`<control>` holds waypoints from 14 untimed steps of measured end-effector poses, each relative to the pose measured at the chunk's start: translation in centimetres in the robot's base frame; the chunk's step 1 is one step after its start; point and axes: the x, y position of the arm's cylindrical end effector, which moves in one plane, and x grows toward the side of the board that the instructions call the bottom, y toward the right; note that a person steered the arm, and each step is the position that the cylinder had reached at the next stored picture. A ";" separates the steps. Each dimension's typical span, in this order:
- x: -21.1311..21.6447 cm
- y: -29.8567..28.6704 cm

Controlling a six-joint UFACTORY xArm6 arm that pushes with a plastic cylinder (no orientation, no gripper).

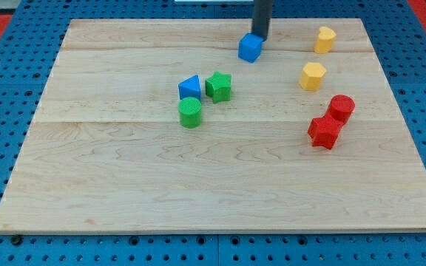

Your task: Move the blue cube above the green star

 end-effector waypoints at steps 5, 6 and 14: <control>10.7 -5.0; 10.9 -4.1; 10.9 -2.1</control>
